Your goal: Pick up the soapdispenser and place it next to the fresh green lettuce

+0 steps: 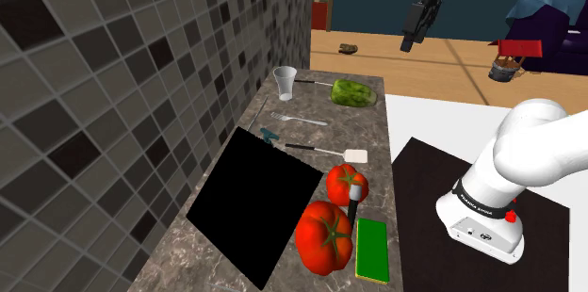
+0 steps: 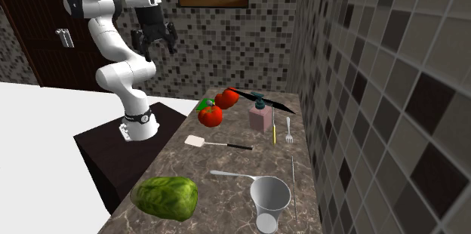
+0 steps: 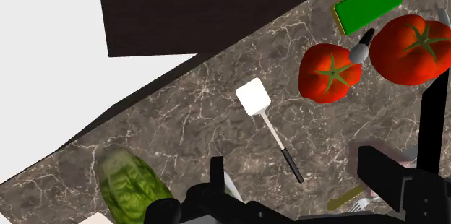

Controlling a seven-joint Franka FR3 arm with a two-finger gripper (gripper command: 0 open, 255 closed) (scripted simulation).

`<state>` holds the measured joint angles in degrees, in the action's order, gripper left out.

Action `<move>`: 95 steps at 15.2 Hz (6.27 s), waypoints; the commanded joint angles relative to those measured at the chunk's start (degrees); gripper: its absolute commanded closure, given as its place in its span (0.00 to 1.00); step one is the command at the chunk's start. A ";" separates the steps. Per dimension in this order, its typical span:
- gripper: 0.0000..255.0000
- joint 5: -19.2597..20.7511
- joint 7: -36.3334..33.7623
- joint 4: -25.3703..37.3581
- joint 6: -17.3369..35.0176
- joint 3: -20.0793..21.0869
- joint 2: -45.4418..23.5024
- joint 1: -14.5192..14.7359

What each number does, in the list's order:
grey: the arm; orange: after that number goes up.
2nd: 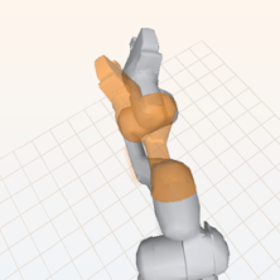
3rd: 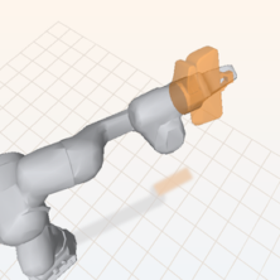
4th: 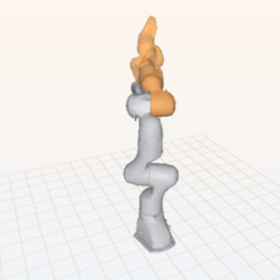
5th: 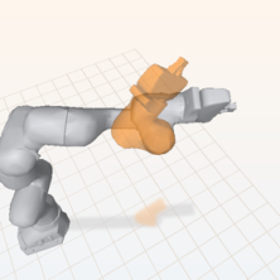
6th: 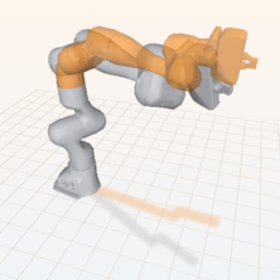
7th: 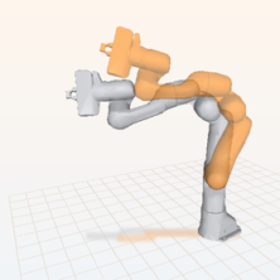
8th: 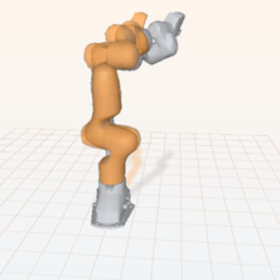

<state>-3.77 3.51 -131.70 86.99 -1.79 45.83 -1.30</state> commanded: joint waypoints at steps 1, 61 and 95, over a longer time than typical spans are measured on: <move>0.00 0.00 0.00 0.00 0.00 0.00 0.00 0.00; 1.00 -3.89 -27.11 17.66 36.49 23.09 -53.18 10.27; 1.00 -4.04 -29.84 39.72 11.12 22.97 -49.54 9.80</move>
<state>-7.85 -26.22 -92.77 98.82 21.17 -3.62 8.49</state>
